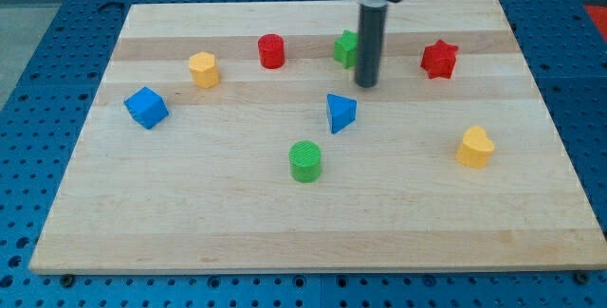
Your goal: Point your arm at the yellow heart
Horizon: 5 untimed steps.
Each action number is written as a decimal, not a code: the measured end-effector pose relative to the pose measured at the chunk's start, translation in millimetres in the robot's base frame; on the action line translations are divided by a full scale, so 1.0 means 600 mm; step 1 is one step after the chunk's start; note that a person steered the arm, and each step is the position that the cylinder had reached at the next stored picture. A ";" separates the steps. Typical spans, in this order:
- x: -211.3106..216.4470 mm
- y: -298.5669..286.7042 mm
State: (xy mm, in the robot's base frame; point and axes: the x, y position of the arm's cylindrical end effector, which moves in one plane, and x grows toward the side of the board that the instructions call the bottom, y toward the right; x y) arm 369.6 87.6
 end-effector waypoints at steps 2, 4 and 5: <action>0.046 0.186; 0.152 0.121; 0.153 0.034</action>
State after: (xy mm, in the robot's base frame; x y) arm 461.6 107.9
